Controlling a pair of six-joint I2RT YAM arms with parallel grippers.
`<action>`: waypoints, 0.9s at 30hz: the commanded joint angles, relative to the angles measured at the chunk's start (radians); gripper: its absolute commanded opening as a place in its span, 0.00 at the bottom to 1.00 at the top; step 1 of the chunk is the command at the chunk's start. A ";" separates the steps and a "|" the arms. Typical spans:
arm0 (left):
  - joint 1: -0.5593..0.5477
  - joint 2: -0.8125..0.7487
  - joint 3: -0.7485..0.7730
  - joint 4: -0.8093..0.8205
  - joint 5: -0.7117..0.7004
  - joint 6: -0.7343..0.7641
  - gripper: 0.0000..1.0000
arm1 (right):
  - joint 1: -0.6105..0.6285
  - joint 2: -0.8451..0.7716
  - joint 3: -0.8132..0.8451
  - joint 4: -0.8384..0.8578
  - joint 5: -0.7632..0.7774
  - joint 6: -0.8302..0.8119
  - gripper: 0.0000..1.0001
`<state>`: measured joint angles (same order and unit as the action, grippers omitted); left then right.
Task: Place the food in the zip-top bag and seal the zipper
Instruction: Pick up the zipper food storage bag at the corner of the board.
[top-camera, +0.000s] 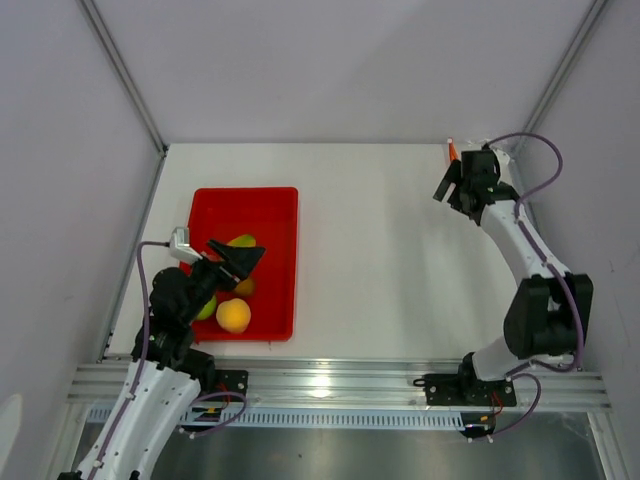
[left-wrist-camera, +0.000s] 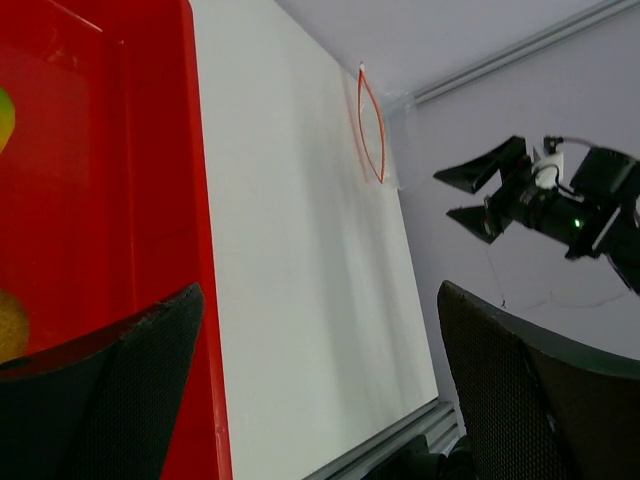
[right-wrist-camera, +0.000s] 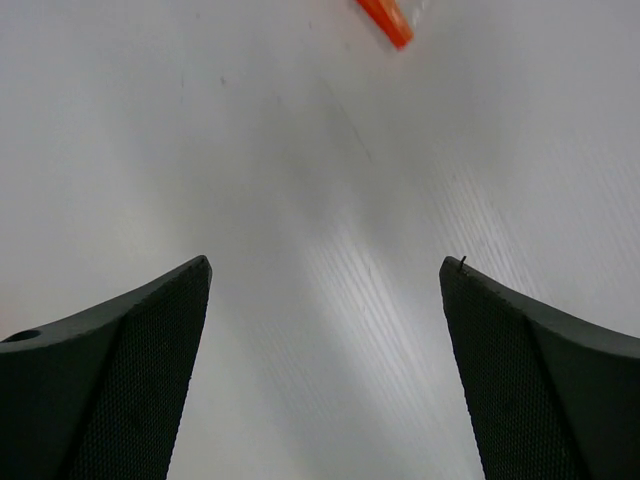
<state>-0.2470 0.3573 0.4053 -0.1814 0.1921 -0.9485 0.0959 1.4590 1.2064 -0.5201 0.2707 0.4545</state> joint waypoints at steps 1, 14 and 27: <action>0.009 0.048 0.059 0.048 0.055 0.011 0.99 | -0.004 0.170 0.174 0.062 0.133 -0.083 0.94; 0.011 0.206 -0.011 0.266 0.217 0.001 0.95 | 0.017 0.626 0.548 0.212 0.366 -0.355 0.90; 0.008 0.252 -0.010 0.330 0.339 0.025 0.89 | 0.059 0.886 0.831 0.247 0.507 -0.646 0.90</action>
<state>-0.2440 0.6052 0.3786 0.1089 0.4858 -0.9562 0.1478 2.3035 1.9999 -0.3187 0.6735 -0.1005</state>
